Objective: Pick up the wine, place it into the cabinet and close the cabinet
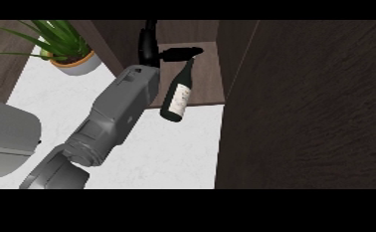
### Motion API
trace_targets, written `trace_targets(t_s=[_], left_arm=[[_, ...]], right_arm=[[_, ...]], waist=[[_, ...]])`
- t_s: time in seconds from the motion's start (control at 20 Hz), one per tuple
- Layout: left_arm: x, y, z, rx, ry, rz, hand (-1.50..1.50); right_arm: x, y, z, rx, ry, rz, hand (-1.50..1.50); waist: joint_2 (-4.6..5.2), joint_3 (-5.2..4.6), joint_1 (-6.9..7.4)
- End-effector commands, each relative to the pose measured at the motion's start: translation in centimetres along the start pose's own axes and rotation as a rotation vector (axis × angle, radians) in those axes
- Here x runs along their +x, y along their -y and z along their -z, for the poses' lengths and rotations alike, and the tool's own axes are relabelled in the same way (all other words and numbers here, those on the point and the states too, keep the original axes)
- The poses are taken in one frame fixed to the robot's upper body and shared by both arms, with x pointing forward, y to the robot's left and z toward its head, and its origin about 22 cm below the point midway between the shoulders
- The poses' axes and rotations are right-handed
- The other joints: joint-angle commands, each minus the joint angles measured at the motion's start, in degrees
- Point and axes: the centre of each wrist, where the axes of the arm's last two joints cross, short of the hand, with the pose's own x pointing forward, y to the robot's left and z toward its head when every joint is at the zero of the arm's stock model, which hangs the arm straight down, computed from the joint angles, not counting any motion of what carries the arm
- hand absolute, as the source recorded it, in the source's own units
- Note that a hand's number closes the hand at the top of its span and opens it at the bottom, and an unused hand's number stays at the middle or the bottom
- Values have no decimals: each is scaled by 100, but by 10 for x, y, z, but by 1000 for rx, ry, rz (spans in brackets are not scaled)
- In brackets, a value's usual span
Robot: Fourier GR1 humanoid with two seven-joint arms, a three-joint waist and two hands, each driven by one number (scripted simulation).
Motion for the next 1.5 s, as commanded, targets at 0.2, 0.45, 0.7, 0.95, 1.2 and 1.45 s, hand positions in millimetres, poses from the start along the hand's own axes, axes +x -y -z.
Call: trace_targets(t_s=[0.2,0.45,0.7,0.95,1.2,1.45], left_arm=[[-5,-14,1,-28,75,-137,-150],[1,1,-7,-92,92,-196,-150],[17,2,-5,-117,121,-239,-150],[-3,8,-43,-144,90,-301,-150],[20,15,-60,-203,97,-348,-150],[7,-9,-95,-194,80,-384,-150]], right_arm=[[40,-7,-21,5,63,45,-150],[43,-8,-27,-5,59,52,-150],[47,-4,-26,-22,61,43,-150],[39,-10,-25,-33,50,41,-150],[41,-7,-25,-40,41,46,-150],[38,-4,-26,-19,63,40,-150]], waist=[[-55,-19,186],[-108,-14,283],[-138,-12,370],[-172,-11,423],[-182,-11,471],[-148,-8,411]])
